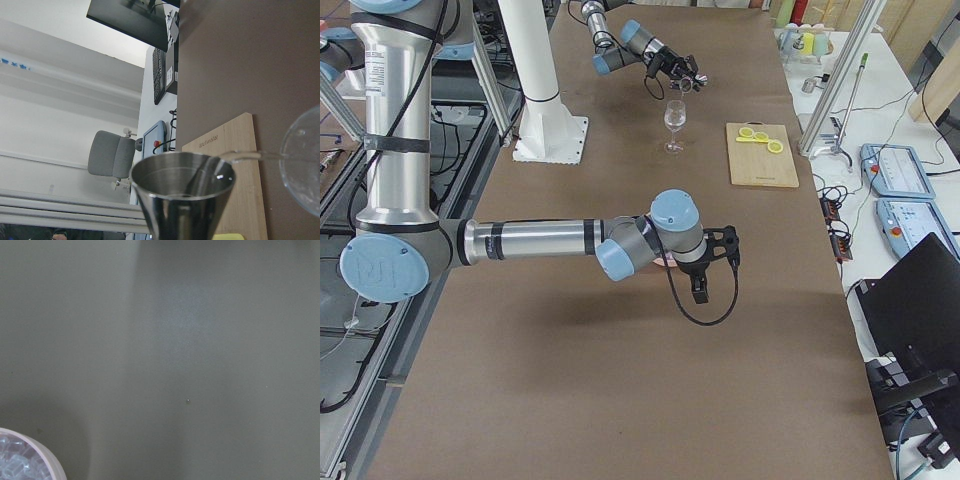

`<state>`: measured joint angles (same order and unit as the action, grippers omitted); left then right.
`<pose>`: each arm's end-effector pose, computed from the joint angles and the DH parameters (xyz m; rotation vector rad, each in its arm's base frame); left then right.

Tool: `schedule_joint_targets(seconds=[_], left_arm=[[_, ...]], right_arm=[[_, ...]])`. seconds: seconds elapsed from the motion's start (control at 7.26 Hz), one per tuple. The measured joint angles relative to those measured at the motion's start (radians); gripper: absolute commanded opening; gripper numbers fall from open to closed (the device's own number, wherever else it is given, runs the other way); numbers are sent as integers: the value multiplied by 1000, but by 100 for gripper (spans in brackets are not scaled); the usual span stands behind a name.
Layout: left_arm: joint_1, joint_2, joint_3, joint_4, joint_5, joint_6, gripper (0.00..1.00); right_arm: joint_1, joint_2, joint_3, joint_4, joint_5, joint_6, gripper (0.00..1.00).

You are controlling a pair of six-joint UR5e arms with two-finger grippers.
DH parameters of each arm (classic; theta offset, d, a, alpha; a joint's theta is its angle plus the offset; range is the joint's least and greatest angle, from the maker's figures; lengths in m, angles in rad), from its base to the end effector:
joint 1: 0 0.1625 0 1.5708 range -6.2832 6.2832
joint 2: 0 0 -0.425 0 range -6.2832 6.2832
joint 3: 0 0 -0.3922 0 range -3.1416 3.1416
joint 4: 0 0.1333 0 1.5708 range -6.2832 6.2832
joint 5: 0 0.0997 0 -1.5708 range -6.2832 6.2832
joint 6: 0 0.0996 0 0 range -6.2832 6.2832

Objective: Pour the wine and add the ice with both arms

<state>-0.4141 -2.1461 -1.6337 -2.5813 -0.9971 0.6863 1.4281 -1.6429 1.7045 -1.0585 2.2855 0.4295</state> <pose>0.4939 -0.4217 0.1795 1.7201 -0.0536 0.9270 -0.0017 -0.4901 0.5713 0.3301 -0.8199 0.0629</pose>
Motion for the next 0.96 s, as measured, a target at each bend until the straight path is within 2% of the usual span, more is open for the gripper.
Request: schedule_joint_targets(seconds=[0.96], left_arm=[[0, -14, -14, 58, 32, 201, 0]], right_arm=[[0, 0, 7, 0, 0, 15, 100]])
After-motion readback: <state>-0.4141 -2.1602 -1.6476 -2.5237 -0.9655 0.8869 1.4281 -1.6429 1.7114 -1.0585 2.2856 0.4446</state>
